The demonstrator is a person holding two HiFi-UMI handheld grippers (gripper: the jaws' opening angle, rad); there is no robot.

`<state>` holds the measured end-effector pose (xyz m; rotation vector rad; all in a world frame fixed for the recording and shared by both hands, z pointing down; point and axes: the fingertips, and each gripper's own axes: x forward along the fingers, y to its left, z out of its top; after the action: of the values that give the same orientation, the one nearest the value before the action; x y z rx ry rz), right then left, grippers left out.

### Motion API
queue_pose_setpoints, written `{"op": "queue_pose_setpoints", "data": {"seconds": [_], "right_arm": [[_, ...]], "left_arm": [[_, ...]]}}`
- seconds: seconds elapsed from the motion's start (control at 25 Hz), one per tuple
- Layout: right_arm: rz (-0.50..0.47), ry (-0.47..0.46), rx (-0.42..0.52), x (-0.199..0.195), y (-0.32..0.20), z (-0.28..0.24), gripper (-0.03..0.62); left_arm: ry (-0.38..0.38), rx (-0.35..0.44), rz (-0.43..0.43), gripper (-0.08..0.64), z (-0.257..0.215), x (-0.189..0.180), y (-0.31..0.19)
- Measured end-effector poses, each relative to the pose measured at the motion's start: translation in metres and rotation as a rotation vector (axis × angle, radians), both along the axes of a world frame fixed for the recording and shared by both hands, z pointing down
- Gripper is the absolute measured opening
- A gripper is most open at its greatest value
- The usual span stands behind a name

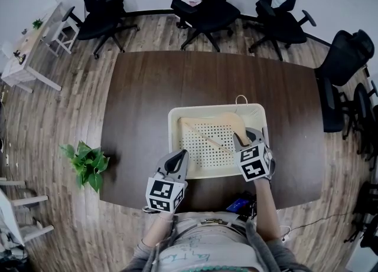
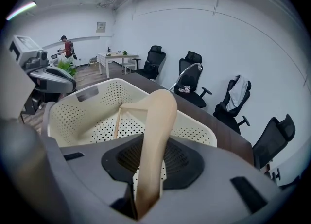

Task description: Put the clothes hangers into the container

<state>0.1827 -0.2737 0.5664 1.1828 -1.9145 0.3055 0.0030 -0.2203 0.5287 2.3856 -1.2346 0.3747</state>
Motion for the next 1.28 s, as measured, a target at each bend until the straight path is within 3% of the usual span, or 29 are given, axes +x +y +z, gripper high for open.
{"op": "queue_pose_setpoints", "data": {"seconds": [1.28], "right_arm": [[0.061, 0.144, -0.042, 0.028, -0.018, 0.028, 0.104]], "left_arm": [[-0.007, 0.004, 0.013, 0.011, 0.000, 0.001, 0.000]]}}
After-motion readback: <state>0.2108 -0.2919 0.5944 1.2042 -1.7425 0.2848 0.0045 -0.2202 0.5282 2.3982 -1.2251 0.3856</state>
